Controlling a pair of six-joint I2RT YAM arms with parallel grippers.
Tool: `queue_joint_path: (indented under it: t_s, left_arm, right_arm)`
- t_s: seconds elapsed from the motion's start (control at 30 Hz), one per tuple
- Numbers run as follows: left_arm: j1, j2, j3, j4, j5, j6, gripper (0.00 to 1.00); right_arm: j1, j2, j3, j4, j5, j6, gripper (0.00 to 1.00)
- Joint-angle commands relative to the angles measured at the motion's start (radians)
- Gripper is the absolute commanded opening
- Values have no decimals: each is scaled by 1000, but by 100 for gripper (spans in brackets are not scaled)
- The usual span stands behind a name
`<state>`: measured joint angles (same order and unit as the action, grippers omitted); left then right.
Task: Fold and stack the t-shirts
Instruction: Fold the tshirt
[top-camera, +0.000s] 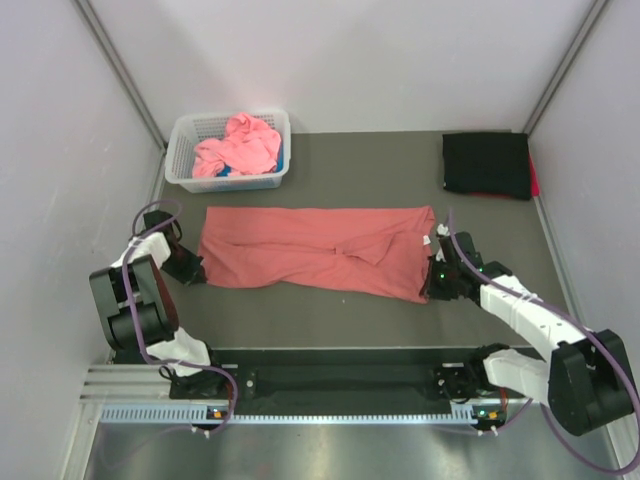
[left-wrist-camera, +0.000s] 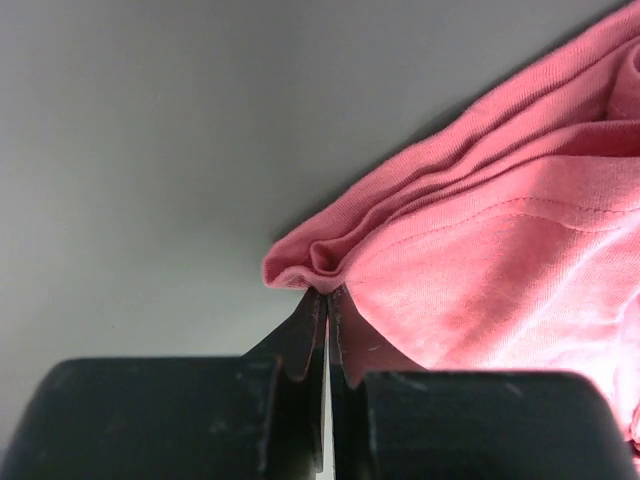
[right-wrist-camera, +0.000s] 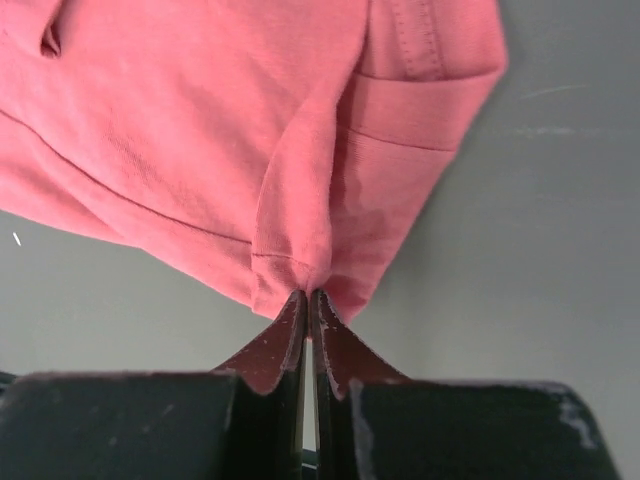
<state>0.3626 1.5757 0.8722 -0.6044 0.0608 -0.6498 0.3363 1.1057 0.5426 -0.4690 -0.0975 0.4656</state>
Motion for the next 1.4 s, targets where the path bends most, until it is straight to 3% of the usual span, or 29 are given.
queue_joint_path:
  t_s: [0.0,0.47,0.6,0.7,0.73,0.8,0.9,1.07,1.1,1.27,1.37]
  left_arm:
    - [2,17,24,-24,-140,15,0]
    - [4,-29,-24,-106,-220,-93,0]
    - [2,-55,-42,-78,-100,-73,0]
    - [2,-63,-4,-104,-35,-56,13]
    - [2,-68,7,-112,-38,-51,21]
    - [3,-94,33,-135,-73,-44,25]
    - [2,-120,77,-161,-131,-33,31]
    - [2,-135,175,-175,-177,1,36]
    - [1,-150,188,-161,-165,22,36]
    - [-11,-195,93,86,243,79,46]
    - [-42,-165,111,80,248,105,47]
  right_arm:
    - [-23,-61,22,-25,68,18,0]
    - [-29,-86,33,-114,225,82,0]
    - [-22,-89,26,-96,181,91,0]
    - [-23,-104,31,-85,121,97,3]
    - [-20,-112,39,-94,119,99,12]
    - [-22,-119,75,-140,148,99,23]
    - [-22,-130,141,-174,202,107,27]
    - [-19,-77,226,-108,164,159,30]
    - [-17,-63,229,-77,133,203,30]
    - [70,60,269,101,114,416,33]
    - [156,178,350,98,197,484,35]
